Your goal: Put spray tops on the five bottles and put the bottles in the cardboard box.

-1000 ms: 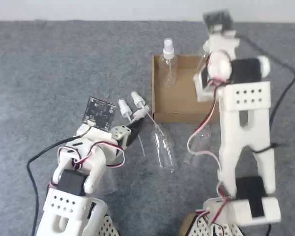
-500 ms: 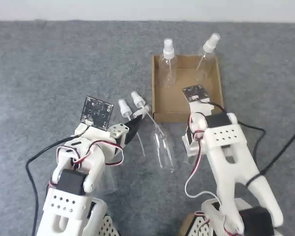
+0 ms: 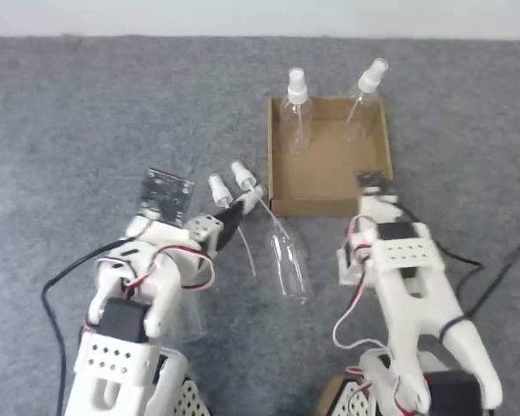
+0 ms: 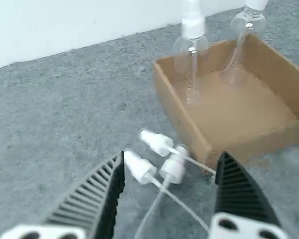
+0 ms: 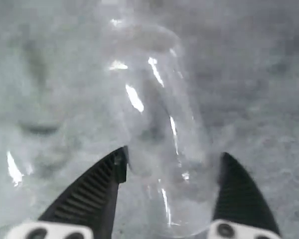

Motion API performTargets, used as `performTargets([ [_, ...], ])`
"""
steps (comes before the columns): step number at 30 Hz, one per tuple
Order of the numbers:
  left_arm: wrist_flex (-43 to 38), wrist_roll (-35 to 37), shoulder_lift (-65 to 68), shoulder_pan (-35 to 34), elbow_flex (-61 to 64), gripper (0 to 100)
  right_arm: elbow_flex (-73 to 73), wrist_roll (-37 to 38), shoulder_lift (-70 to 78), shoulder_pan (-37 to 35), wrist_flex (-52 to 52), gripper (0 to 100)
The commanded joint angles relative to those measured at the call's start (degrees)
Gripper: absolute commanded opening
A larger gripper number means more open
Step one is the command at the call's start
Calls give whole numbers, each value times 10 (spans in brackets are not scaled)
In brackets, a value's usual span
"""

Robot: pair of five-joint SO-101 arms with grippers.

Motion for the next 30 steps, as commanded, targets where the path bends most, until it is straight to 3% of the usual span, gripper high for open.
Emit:
performTargets([
  [1, 24, -1, 2, -47, -70, 275, -1, 13, -21, 86, -13, 122],
  [7, 93, 1, 156, -82, -162, 209, -3, 142, -21, 193, -7, 98],
  [16, 150, 29, 474, -79, -349, 206, -90, 361, -15, 407, -10, 98],
  [21, 152, 66, 633, -77, -451, 207, -158, 388, 3, 465, -34, 98],
  [30, 170, 113, 861, -48, -611, 207, -300, 389, 184, 465, -43, 98],
])
